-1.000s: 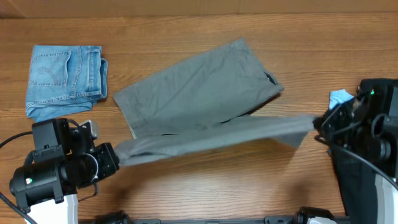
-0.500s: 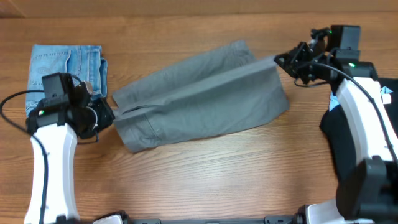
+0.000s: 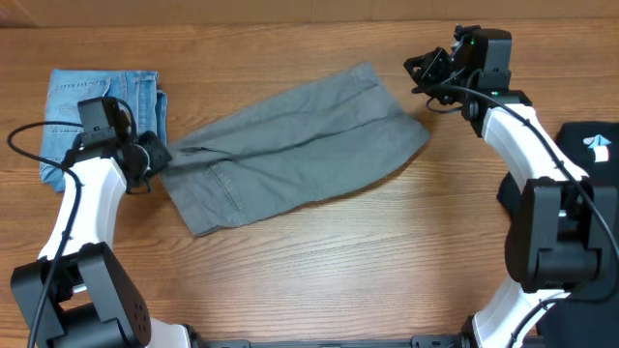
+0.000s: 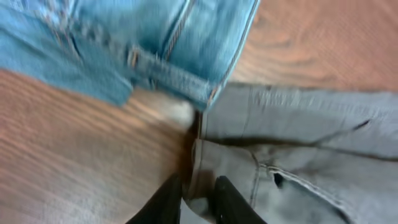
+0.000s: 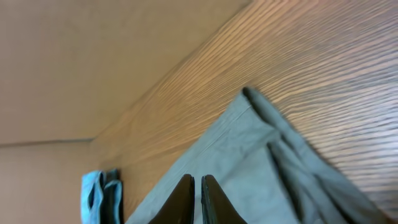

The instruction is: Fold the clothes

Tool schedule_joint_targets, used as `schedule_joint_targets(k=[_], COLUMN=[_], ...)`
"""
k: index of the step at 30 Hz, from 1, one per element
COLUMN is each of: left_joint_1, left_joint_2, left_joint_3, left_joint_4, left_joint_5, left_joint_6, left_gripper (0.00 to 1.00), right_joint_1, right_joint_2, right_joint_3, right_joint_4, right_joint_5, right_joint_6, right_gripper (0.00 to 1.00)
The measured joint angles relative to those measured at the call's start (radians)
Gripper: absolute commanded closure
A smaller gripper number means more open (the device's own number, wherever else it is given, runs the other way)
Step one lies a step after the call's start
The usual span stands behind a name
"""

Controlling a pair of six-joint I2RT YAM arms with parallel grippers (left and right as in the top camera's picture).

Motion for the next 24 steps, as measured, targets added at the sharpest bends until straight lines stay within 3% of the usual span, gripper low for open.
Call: schedule_joint_targets(k=[1, 2, 3, 4, 7, 9, 14, 18, 20, 23, 24], left_joint_1=[0.001, 0.002, 0.003, 0.003, 0.002, 0.003, 0.003, 0.003, 0.003, 0.003, 0.002], left_joint_2=[0.0, 0.0, 0.0, 0.0, 0.0, 0.0, -0.027, -0.117, -0.175, -0.287, -0.307], left_joint_3=[0.0, 0.0, 0.0, 0.0, 0.0, 0.0, 0.024, 0.127, 0.183, 0.245, 0.249], left_joint_4=[0.016, 0.044, 0.054, 0.056, 0.036, -0.003, -0.154, -0.279, -0.321, -0.353, -0.359], left_joint_5=[0.0, 0.011, 0.021, 0.031, 0.051, 0.062, 0.135, 0.191, 0.207, 0.223, 0.225], left_joint_6=[0.0, 0.001, 0.004, 0.013, 0.032, 0.055, 0.134, 0.175, 0.185, 0.205, 0.209], left_gripper=[0.44, 0.33, 0.31, 0.29, 0.3, 0.34, 0.36, 0.34, 0.33, 0.33, 0.32], right_joint_1=[0.001, 0.003, 0.003, 0.003, 0.0, -0.003, -0.004, -0.005, -0.002, 0.019, 0.025], right_joint_2=[0.007, 0.011, 0.013, 0.013, 0.013, 0.014, 0.017, 0.019, 0.036, 0.07, 0.076], right_joint_3=[0.0, 0.0, 0.0, 0.004, 0.013, 0.014, 0.015, 0.0, -0.018, -0.051, -0.055], right_joint_4=[0.004, 0.006, 0.002, -0.023, -0.154, -0.33, -0.604, -0.599, -0.555, -0.511, -0.51], right_joint_5=[0.023, 0.042, 0.049, 0.052, 0.051, 0.072, 0.283, 0.266, 0.188, 0.102, 0.088], right_joint_6=[0.008, 0.011, 0.009, 0.016, -0.006, -0.074, -0.248, -0.338, -0.4, -0.455, -0.46], right_gripper=[0.78, 0.54, 0.5, 0.35, 0.27, 0.24, 0.16, 0.15, 0.21, 0.75, 0.85])
